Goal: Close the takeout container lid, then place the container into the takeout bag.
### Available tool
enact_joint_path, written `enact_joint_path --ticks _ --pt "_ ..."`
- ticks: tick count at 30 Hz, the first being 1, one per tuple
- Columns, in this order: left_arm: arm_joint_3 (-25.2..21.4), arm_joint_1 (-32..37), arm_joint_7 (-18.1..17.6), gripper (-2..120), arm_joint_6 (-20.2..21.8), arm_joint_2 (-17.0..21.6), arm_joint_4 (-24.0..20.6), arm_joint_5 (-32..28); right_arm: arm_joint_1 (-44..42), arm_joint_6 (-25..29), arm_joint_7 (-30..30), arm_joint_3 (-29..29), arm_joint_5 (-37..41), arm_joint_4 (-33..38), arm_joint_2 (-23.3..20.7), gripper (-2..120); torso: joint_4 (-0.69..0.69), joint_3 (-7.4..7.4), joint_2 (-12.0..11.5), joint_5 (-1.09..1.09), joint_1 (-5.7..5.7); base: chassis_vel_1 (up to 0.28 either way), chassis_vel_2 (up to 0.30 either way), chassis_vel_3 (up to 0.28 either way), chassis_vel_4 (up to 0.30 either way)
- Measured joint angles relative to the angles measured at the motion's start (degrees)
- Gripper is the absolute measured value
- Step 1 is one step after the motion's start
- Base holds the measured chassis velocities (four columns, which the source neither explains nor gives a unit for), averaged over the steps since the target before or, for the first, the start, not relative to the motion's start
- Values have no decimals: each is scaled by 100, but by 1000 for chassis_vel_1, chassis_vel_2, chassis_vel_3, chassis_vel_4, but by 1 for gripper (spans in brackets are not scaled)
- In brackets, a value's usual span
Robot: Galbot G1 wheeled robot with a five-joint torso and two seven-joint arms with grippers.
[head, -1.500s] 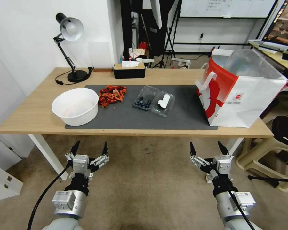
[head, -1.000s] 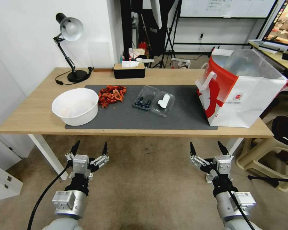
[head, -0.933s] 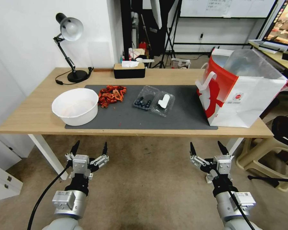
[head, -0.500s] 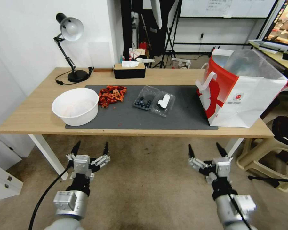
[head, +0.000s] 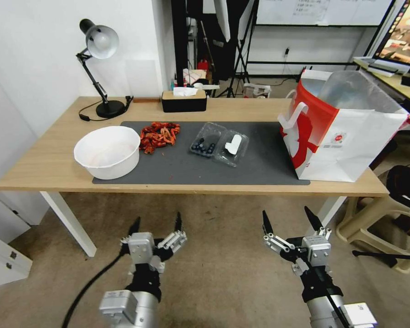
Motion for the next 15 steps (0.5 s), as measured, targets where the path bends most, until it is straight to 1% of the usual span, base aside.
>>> enact_joint_path --ticks 10,15 --pt "-214 -113 127 100 -177 48 63 12 23 23 -56 19 -8 -31 -3 100 0 0 -1 -1 1 0 0 0 0" --pt "-427 -399 169 100 -140 221 111 -194 58 33 -105 31 6 -86 -36 100 -1 0 -1 0 1 0 0 0 0"
